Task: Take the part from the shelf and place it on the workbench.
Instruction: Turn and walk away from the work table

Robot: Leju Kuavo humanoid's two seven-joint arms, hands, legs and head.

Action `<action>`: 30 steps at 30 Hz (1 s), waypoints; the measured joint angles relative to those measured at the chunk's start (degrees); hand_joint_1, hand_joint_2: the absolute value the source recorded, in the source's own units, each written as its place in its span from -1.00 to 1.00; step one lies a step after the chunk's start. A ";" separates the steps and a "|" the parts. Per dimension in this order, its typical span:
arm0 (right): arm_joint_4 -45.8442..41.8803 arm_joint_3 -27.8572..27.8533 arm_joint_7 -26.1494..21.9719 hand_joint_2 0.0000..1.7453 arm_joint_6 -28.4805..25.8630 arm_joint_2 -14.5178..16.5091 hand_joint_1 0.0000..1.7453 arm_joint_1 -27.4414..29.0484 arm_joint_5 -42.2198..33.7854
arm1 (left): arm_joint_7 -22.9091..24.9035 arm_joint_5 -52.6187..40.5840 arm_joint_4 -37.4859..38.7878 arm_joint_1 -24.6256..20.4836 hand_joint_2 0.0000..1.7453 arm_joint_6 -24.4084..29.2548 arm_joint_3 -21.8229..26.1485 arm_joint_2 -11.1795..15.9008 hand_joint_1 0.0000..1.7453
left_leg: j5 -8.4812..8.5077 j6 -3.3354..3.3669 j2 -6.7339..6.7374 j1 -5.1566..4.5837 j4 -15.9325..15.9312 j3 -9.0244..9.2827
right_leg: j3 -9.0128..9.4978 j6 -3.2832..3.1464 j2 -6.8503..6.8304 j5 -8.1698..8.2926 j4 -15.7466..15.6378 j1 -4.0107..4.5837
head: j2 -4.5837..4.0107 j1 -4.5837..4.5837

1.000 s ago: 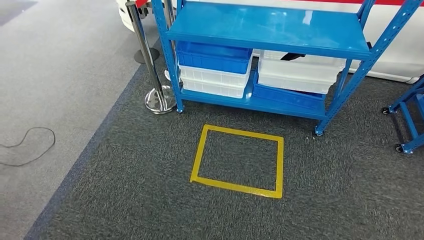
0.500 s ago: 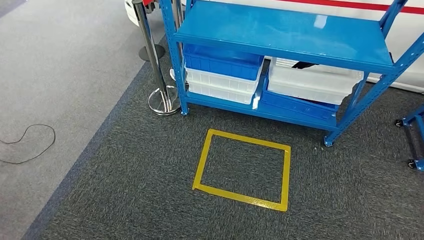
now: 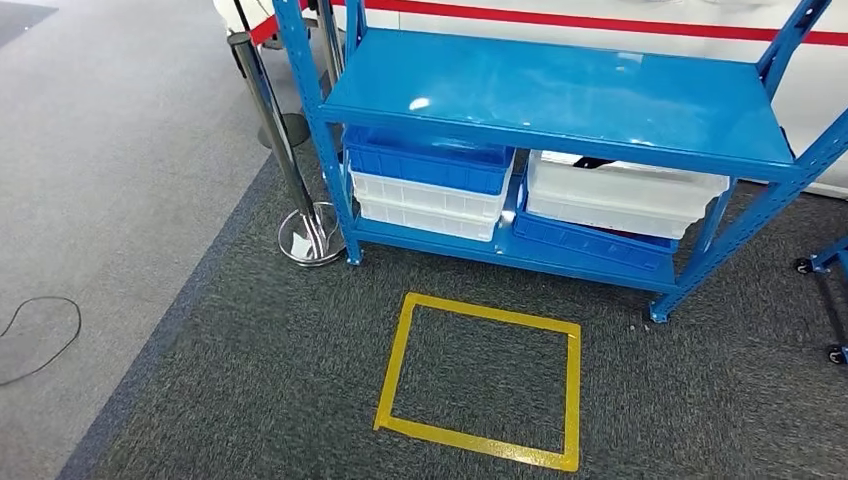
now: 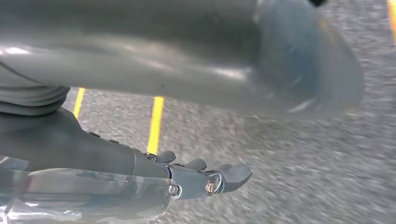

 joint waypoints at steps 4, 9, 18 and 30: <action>-0.02 -0.05 -0.14 -1.00 0.24 0.07 -1.00 -0.22 0.05 | 0.24 -0.18 0.00 0.33 -1.00 0.05 0.59 0.02 -1.00 | -5.04 -1.11 -0.80 0.78 10.60 -9.10 | 3.08 -0.48 1.34 -1.81 -1.53 -0.30 | 0.00 -0.07; -0.02 -0.74 -0.02 -1.00 0.20 0.30 -1.00 -0.23 -0.34 | 0.48 -0.22 0.01 0.93 -1.00 0.04 1.01 0.07 -1.00 | 0.49 -1.21 -1.97 1.32 0.36 -11.02 | 6.20 0.43 3.56 -4.03 -1.49 -0.57 | 0.00 -0.09; -0.02 -0.96 1.00 -1.00 -2.00 0.55 -1.00 -0.11 0.75 | 0.46 -1.25 0.02 0.82 -1.00 0.04 1.42 0.15 -1.00 | 6.08 2.27 -2.36 1.06 -5.30 -10.23 | 2.85 3.04 2.89 -9.82 6.44 -0.60 | 0.00 0.07; -0.02 -0.98 1.13 1.00 -2.05 0.81 -1.00 -0.18 1.14 | 0.15 -1.16 0.00 0.51 -1.00 -0.33 2.61 0.13 -1.00 | 2.64 0.47 -2.36 0.40 -5.21 -7.53 | 7.55 1.10 2.66 -5.63 -2.66 -0.42 | 0.00 0.18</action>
